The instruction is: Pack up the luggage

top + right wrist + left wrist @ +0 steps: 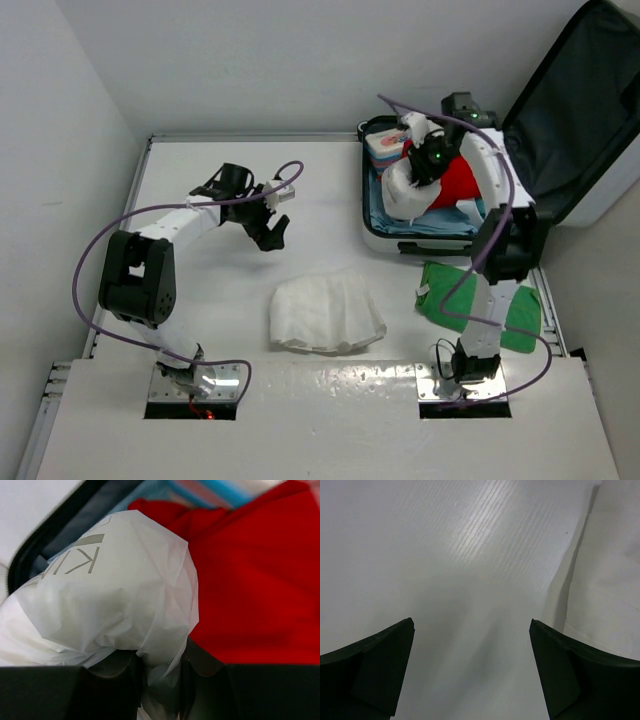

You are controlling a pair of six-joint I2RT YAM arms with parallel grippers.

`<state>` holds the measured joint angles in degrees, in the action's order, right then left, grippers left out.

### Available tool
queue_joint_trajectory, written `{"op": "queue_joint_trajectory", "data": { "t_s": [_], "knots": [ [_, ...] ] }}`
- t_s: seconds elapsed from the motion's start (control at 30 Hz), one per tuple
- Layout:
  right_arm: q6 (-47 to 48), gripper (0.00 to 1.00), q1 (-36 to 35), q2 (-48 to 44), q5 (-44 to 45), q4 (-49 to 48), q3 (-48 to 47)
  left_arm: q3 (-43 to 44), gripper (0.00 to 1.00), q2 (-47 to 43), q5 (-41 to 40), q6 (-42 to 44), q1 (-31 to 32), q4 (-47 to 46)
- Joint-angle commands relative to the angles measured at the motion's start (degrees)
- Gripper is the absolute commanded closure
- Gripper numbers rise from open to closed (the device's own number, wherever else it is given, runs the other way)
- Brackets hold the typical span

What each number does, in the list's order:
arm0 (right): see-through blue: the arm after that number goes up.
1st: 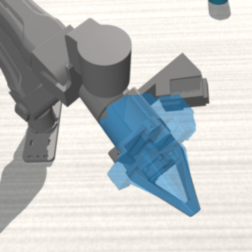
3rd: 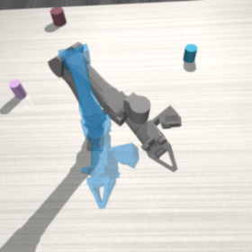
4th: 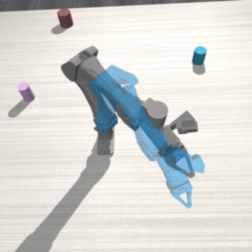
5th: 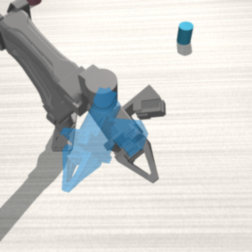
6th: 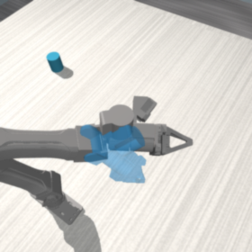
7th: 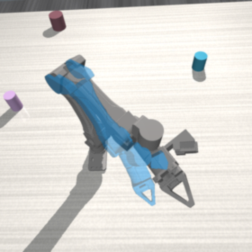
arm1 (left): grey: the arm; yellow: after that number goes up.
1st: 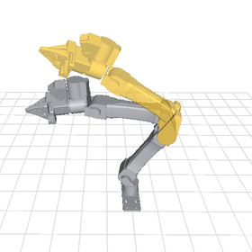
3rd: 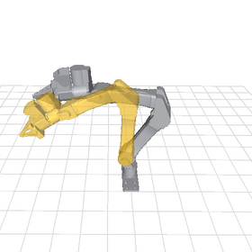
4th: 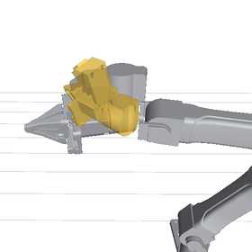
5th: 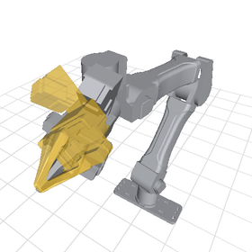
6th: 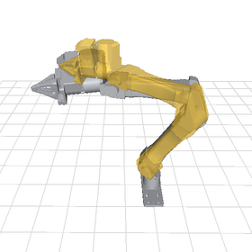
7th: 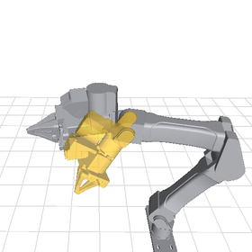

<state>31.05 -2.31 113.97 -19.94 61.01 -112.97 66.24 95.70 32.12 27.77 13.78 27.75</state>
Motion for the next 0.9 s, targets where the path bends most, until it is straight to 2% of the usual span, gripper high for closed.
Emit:
{"op": "queue_joint_trajectory", "data": {
  "t_s": [0.0, 0.07, 0.13, 0.2, 0.33, 0.37, 0.4, 0.47, 0.5, 0.6, 0.73, 0.87],
  "knots": [
    [0.1, 1.0, -1.1, 4.4, -4.1, 3.3, 0.7, 1.7, 0.01, 0.2, 0.6, -0.3, -0.9, -0.9],
    [0.4, 1.0, -2.4, 5.7, -2.8, 0.6, 5.6, 1.2, 0.01, 0.2, 0.1, -0.3, -0.9, -0.9],
    [0.2, 1.0, -4.1, 6.4, -0.1, -6.3, 11.8, 1.2, 0.01, 0.2, 0.0, -1.0, -0.9, -0.9],
    [0.2, 1.0, -6.2, 7.1, 2.3, -11.6, 14.2, 1.2, 0.01, 0.2, 0.0, -1.6, -0.9, -0.9],
    [-0.6, 0.98, -8.2, 8.6, 4.2, -12.2, 15.4, 1.2, 0.01, -0.3, -0.5, -1.6, -0.9, -0.9],
    [-1.1, 0.95, -8.3, 8.4, 4.4, -12.5, 15.2, 1.2, 0.01, -1.0, -1.1, -1.6, -0.9, -0.9],
    [-1.6, 0.85, -8.2, 7.8, 4.3, -12.8, 14.5, 1.2, 0.01, -1.0, -1.1, -1.6, -0.9, -0.9],
    [-3.1, 0.71, -7.6, 6.7, 4.0, -12.8, 12.5, 1.2, 0.0, -1.0, -1.1, -1.6, -0.9, -0.9],
    [-4.1, 0.59, -7.2, 6.1, 3.9, -12.3, 11.6, 0.7, 0.0, -1.0, -1.1, -1.6, -0.9, -0.9],
    [-5.5, 0.39, -6.4, 4.1, 3.2, -10.0, 7.8, 0.6, 0.0, -1.0, -1.1, -2.1, -0.9, -0.9],
    [-6.7, 0.26, -6.0, 1.1, 2.4, -6.9, 2.5, 1.2, 0.0, -1.0, 0.0, -2.1, -0.9, -0.9],
    [-7.0, 0.22, -5.7, -1.1, 1.8, -4.0, -2.5, 1.2, 0.0, -1.6, 1.1, -1.5, -0.9, -0.9]
  ]
}}
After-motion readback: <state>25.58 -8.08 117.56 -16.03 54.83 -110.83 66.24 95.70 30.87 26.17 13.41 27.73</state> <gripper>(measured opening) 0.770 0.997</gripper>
